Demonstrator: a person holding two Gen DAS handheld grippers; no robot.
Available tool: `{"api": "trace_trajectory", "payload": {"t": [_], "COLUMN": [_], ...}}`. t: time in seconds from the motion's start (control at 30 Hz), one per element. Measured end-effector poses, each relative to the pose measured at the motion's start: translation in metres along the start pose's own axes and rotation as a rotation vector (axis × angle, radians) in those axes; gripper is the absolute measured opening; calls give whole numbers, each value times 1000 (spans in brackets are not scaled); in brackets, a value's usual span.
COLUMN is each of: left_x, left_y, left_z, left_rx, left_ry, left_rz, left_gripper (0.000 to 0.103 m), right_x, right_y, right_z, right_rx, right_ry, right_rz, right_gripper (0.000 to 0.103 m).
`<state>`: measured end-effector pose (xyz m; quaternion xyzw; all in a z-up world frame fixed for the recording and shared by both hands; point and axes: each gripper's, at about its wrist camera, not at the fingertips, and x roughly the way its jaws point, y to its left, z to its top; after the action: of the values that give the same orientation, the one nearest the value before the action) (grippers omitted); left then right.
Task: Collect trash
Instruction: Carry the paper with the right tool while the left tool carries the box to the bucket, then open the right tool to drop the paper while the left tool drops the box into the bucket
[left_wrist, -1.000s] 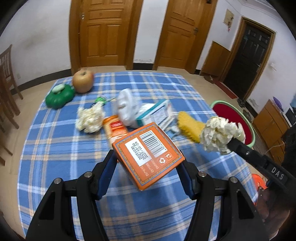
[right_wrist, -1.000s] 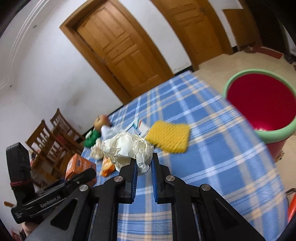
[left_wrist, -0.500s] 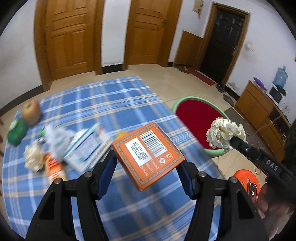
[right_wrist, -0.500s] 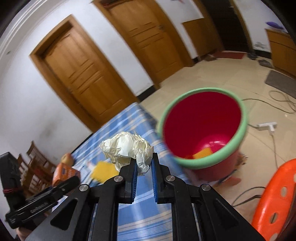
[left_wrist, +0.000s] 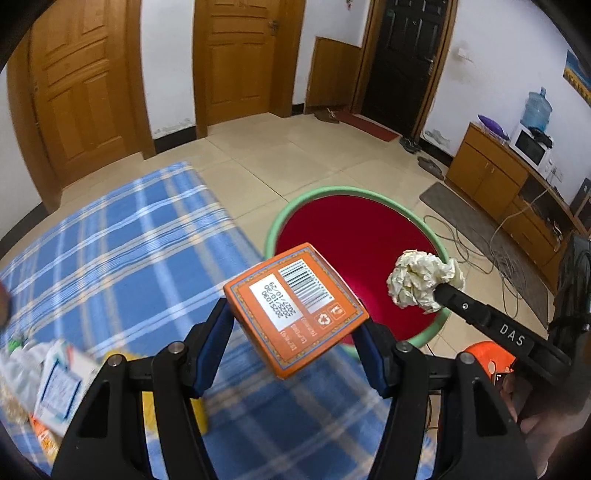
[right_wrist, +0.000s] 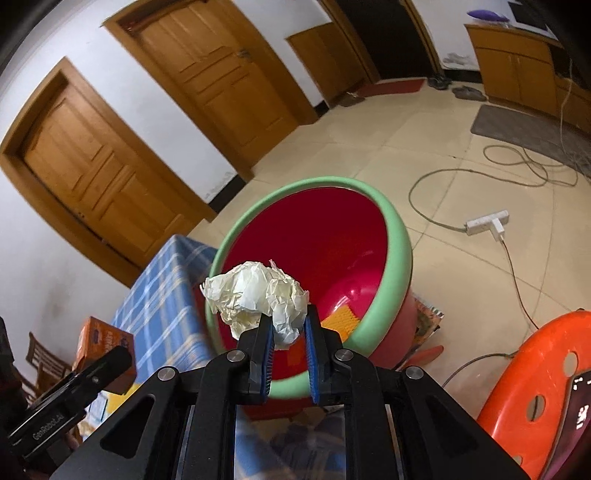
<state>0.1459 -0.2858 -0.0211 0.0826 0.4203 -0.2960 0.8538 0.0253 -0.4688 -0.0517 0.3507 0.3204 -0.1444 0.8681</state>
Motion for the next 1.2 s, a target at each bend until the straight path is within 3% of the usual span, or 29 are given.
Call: {"api": "trace_trajectory", "payload": {"t": [0.3, 0.63, 0.73, 0.87, 1.2], "left_x": [42, 64, 66, 64, 42], "left_y": [-12, -26, -30, -32, -31], "left_z": [15, 17, 20, 22, 21], "left_rx": [29, 65, 75, 65, 58], "left_ry": [45, 79, 63, 50, 21], "left_rz": [-3, -10, 6, 5, -11], "left_gripper": [64, 64, 64, 74, 75], "right_x": [19, 4, -1, -4, -15], "right_y": [-15, -19, -21, -23, -15], "right_z": [12, 12, 12, 12, 10], "right_rx": [36, 30, 38, 41, 17], "right_ry": [12, -33, -45, -51, -60], "right_rz": [-1, -6, -3, 1, 21], "right_gripper": [35, 41, 44, 47, 54]}}
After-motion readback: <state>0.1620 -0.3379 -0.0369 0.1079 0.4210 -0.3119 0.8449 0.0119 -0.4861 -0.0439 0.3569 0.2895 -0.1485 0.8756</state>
